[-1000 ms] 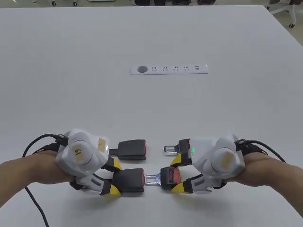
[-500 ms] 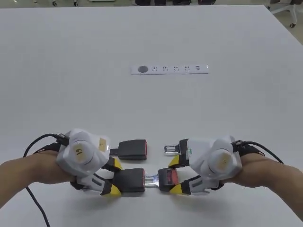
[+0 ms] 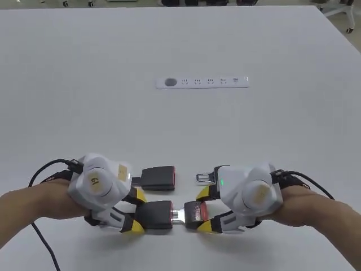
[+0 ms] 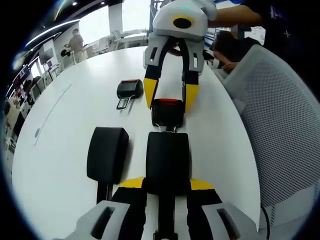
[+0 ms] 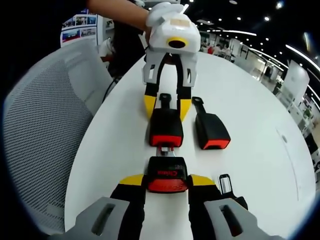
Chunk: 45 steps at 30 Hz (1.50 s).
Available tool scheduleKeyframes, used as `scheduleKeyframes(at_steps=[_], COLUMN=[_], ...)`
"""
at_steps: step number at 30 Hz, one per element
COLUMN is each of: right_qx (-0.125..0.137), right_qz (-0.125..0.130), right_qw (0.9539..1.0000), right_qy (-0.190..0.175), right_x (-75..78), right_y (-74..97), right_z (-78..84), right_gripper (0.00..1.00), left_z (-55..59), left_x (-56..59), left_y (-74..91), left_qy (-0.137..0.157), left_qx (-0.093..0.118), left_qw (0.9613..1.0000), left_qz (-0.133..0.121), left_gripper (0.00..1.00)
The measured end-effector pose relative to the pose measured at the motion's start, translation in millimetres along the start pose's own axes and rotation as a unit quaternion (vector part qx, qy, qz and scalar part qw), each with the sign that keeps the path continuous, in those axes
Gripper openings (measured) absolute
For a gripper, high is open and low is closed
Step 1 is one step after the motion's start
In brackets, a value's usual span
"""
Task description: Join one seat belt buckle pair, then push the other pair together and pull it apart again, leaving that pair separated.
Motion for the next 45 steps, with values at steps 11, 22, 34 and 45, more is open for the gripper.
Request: scheduleKeyframes(at_steps=[11,22,34,45], right_qx=[0.017,0.019,0.02,0.009], right_qz=[-0.002,-0.002,-0.003,0.001], right_qw=[0.9997,0.9994,0.9992,0.9992], right_qy=[-0.018,-0.029,-0.035,-0.04], right_x=[-2.1,-2.3,-2.6,-0.6], right_y=[-0.7,-6.5,-11.6,-9.1], right_z=[1.4,-5.5,-14.6,-13.5], right_gripper=[0.28,0.27,0.27,0.28], left_z=[1.0,1.7,1.2,0.1], left_x=[0.4,-0.8,-0.7,0.6], left_y=[-0.7,-1.7,-1.2,0.9], left_qy=[0.001,0.002,-0.002,-0.001], left_qx=[0.003,0.006,0.001,0.0], left_qw=[1.0,1.0,1.0,1.0], left_qz=[-0.005,-0.006,-0.008,-0.007], left_gripper=[0.31,0.3,0.3,0.3])
Point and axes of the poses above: the centre of the closed fingertips' face, and the gripper's own axes: y roughly backward along the fingers, x roughly to its right, z roughly out of its underside, the point moved 6 cm from there along y, roughly backward along the fingers, and after that the axes turned 14 degrees about -x, right-handed, at the moved point
